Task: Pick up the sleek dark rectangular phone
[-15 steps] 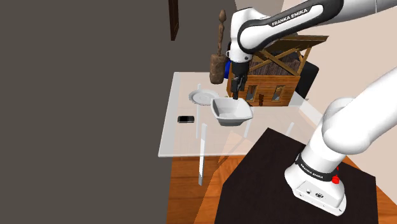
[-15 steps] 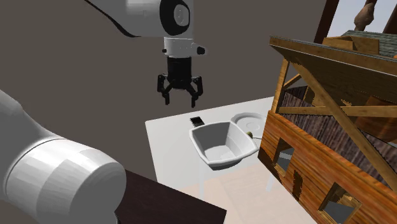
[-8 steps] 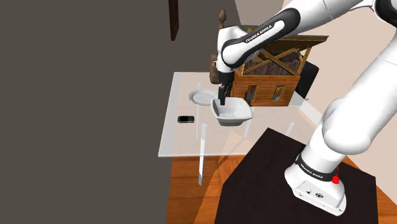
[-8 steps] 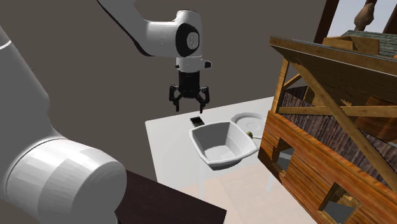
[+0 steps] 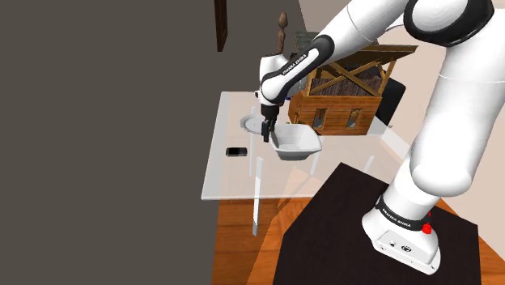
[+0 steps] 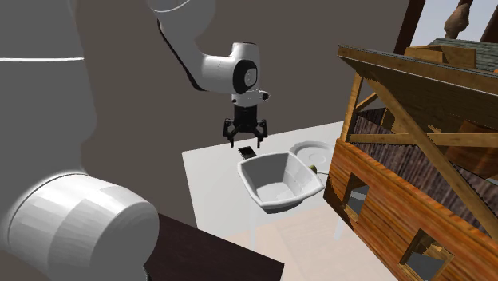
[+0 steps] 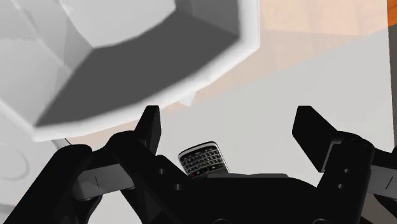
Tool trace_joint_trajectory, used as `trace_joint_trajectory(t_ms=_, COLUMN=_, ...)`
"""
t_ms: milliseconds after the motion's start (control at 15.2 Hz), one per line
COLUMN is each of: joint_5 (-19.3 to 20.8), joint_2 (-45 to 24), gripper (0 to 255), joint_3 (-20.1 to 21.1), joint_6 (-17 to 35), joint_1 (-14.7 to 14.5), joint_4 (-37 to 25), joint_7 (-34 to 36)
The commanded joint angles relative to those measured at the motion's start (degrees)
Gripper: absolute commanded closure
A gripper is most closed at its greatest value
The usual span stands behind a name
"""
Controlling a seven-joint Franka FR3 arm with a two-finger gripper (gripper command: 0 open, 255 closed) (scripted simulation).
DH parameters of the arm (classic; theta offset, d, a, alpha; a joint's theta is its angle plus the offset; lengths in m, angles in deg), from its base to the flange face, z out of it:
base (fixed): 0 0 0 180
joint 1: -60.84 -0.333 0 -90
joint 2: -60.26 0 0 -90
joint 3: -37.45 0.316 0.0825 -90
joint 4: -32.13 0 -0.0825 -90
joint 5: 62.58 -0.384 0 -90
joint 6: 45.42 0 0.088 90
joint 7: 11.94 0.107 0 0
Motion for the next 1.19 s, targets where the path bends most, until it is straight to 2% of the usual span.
trace_joint_trajectory(t_ms=0, joint_5=-0.8, joint_2=-5.05, gripper=0, joint_3=0.53, joint_6=1.57, joint_1=-0.05, joint_4=-4.08, joint_7=-1.47)
trace_joint_trajectory(t_ms=660, joint_5=-2.36, joint_2=-26.22, gripper=0, joint_3=3.53, joint_6=5.49, joint_1=0.72, joint_4=-24.03, joint_7=-7.66)
trace_joint_trajectory(t_ms=1122, joint_5=-2.5, joint_2=-30.4, gripper=0, joint_3=3.67, joint_6=8.89, joint_1=0.82, joint_4=-24.81, joint_7=-7.8)
